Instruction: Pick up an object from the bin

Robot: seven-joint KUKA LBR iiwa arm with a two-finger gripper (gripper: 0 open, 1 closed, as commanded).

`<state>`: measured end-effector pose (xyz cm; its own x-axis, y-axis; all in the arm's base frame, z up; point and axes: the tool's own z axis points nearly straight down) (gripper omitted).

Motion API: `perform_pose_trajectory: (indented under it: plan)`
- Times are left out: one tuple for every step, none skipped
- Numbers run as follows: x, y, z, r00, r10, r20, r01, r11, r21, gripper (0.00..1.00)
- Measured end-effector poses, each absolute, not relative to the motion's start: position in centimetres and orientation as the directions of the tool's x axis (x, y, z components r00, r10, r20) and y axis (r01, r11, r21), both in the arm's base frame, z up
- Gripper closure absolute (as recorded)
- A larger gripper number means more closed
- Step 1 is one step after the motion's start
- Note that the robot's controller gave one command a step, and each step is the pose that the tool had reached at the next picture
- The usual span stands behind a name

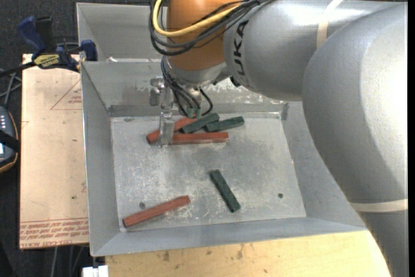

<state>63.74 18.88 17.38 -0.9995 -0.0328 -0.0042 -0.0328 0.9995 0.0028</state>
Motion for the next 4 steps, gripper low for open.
perform_pose_trajectory:
  plan:
    - [63.7, 18.8, 17.4, -0.999, -0.032, -0.004, -0.032, 0.999, 0.002, 0.00]
    - [63.9, 17.1, 13.5, -0.997, -0.073, -0.011, -0.073, 0.997, 0.004, 0.00]
    - [62.0, 15.0, 8.9, -0.986, -0.167, -0.001, -0.167, 0.986, 0.001, 0.00]
    - [64.9, 11.8, 7.8, -0.979, -0.203, -0.005, -0.203, 0.979, 0.001, 1.00]
